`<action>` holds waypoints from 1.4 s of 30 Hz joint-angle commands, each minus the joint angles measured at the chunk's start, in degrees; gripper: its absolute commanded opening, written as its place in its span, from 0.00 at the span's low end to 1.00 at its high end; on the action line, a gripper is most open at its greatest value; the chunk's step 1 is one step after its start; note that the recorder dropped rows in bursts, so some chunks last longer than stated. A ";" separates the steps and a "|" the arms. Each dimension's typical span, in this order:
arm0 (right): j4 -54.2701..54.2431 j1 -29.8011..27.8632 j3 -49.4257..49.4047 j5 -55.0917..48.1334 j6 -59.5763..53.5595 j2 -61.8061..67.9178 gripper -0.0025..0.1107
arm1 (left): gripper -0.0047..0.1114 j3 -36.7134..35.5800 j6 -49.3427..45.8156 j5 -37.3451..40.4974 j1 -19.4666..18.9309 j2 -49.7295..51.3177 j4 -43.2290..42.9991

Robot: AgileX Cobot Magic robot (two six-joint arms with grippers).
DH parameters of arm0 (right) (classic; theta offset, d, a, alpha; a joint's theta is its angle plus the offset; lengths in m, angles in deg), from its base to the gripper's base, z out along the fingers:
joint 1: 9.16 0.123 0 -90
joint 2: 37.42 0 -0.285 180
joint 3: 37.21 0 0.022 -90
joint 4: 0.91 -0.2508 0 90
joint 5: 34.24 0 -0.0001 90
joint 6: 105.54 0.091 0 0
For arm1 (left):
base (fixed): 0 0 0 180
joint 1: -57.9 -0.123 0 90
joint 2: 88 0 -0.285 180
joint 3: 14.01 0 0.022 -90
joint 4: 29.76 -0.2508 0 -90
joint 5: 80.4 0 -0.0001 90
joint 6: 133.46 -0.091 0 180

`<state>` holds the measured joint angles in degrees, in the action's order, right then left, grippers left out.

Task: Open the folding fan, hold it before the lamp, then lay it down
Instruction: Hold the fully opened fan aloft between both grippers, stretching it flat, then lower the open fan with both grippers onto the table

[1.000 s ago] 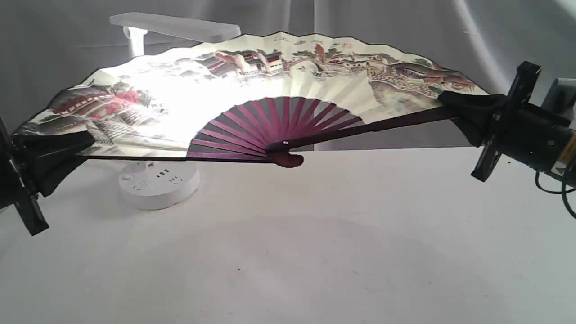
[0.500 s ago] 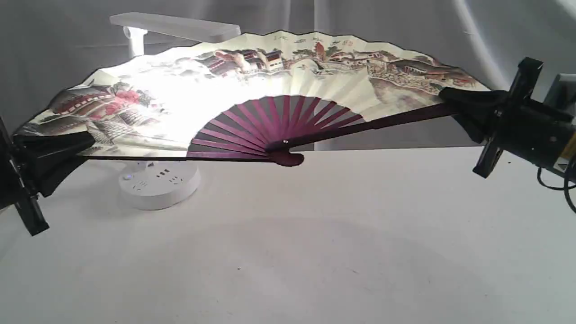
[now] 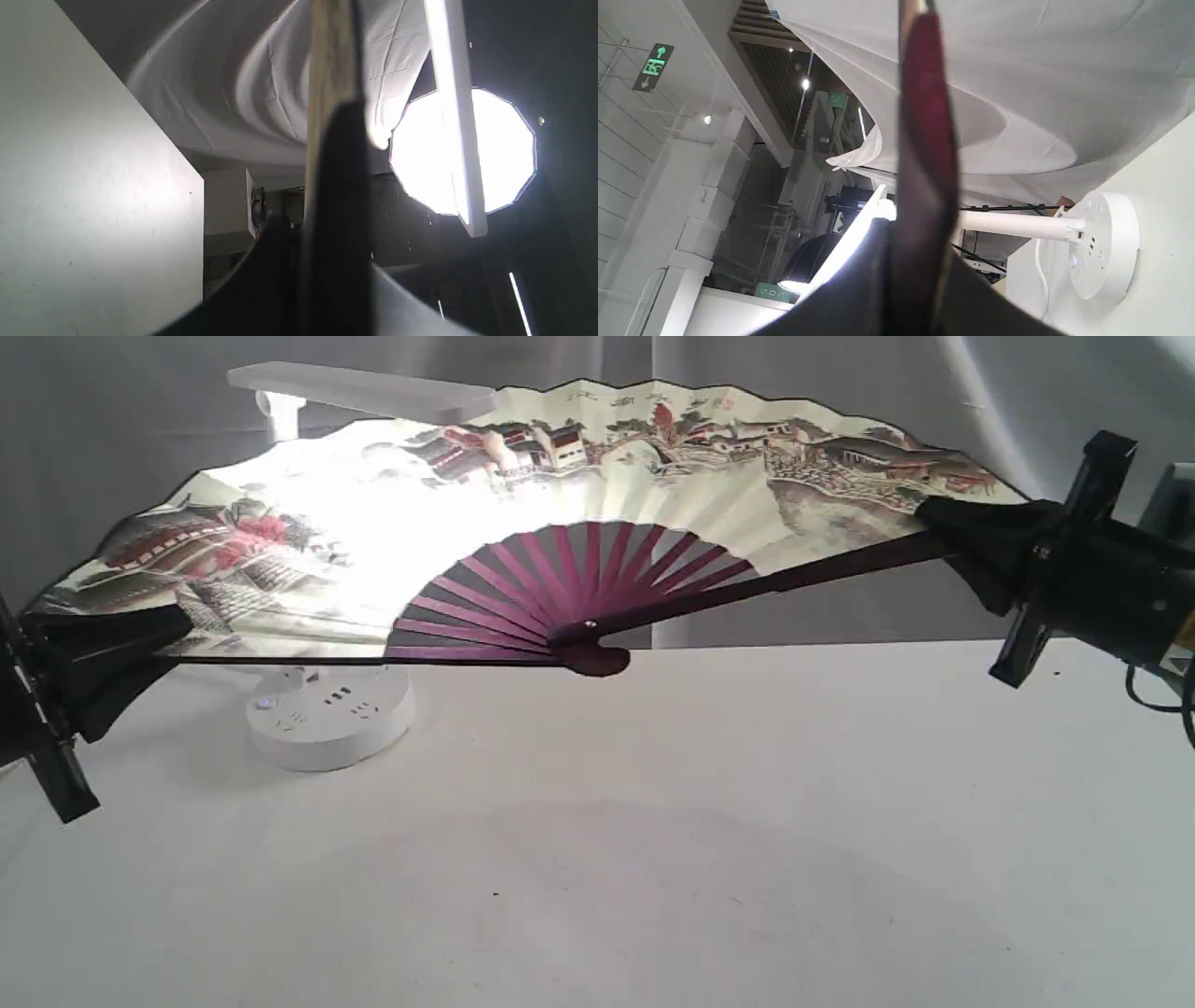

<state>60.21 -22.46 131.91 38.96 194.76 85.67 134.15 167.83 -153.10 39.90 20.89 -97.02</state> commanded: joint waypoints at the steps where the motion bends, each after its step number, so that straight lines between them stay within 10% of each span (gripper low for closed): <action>1: -5.51 -2.06 0.11 -3.24 -0.78 -0.50 0.02 | 0.04 -0.02 1.24 2.74 -1.40 -1.63 3.94; 42: -2.52 -2.69 -2.52 -3.24 -0.98 2.49 0.02 | 0.04 -1.84 1.24 10.44 -1.40 -3.13 -6.40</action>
<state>64.01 -22.98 130.41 38.70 194.76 87.62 133.17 167.83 -147.55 39.65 17.01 -103.67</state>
